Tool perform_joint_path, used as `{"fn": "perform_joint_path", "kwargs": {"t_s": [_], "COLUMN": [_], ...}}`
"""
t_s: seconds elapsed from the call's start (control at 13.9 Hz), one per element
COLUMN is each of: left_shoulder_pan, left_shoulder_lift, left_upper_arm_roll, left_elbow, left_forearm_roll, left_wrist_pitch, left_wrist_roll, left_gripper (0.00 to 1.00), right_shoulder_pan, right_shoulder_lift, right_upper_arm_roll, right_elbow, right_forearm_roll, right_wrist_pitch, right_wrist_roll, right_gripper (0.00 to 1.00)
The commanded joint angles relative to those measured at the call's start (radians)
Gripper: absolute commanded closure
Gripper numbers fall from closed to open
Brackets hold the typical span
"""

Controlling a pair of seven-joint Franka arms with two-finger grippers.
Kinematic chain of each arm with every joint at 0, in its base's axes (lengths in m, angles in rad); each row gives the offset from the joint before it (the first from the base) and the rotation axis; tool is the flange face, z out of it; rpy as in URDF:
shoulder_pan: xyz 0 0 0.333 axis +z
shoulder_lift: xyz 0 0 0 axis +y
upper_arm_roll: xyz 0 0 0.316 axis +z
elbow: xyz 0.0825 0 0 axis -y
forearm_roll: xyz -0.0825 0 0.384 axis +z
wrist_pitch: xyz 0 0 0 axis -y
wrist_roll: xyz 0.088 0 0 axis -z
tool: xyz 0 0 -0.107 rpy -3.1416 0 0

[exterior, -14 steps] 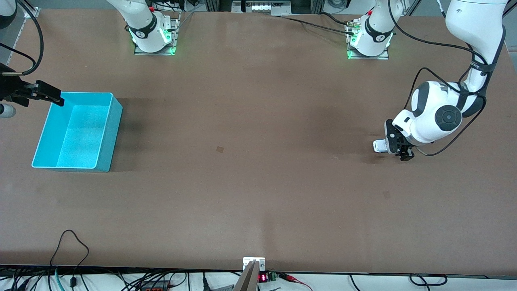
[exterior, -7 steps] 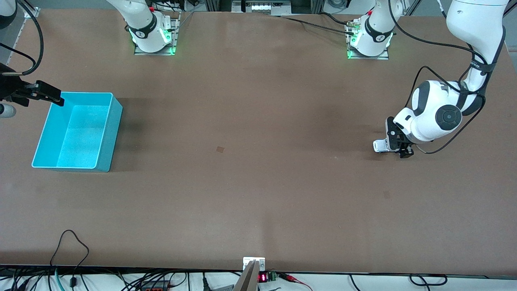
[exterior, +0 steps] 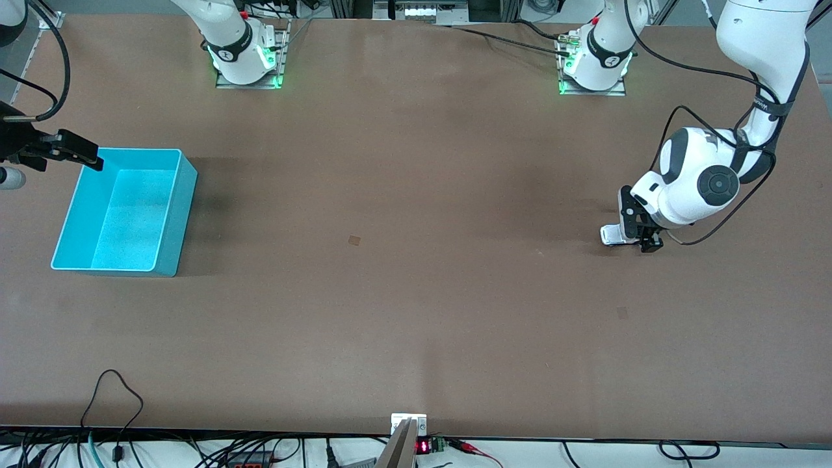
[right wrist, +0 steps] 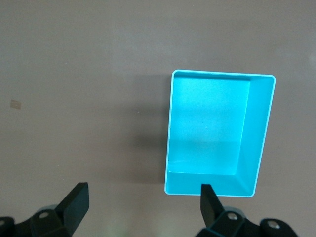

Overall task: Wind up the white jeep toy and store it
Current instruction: 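Close the left gripper on the white toy jeep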

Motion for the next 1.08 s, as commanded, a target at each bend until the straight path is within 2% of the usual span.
{"fn": "perform_joint_path", "kwargs": {"t_s": [0.0,0.22,0.43,0.58,0.72,0.86,1.01], "left_shoulder_pan": [0.017,0.031,0.029,0.029,0.029,0.028,0.028], "left_shoulder_lift": [-0.009,-0.008,-0.006,-0.006,-0.002,0.000,0.000], "left_upper_arm_roll": [-0.014,-0.015,-0.015,-0.015,-0.015,-0.015,-0.015], "left_elbow": [-0.018,-0.018,-0.018,-0.018,-0.018,-0.018,-0.018], "left_forearm_roll": [0.019,0.019,0.020,0.020,0.020,0.020,0.020], "left_wrist_pitch": [0.014,0.014,0.014,0.016,0.034,0.043,0.043], "left_wrist_roll": [0.013,0.013,0.013,0.013,0.013,0.013,0.015], "left_gripper": [0.00,0.00,0.10,0.20,0.25,0.35,0.54], "right_shoulder_pan": [-0.001,-0.001,-0.001,-0.002,-0.002,-0.001,-0.001], "right_shoulder_lift": [-0.002,-0.002,-0.002,-0.002,0.000,-0.002,-0.002], "right_upper_arm_roll": [0.000,0.000,0.000,0.000,0.000,0.000,0.000], "right_elbow": [0.008,0.006,0.006,0.004,0.006,0.006,0.006], "right_forearm_roll": [0.003,0.003,0.003,0.003,0.003,0.003,0.003], "right_wrist_pitch": [-0.007,-0.006,-0.010,-0.013,-0.012,-0.013,-0.013], "right_wrist_roll": [0.000,0.000,-0.002,-0.003,-0.003,-0.003,-0.003], "right_gripper": [0.00,0.00,0.00,0.00,0.00,0.00,0.00]}}
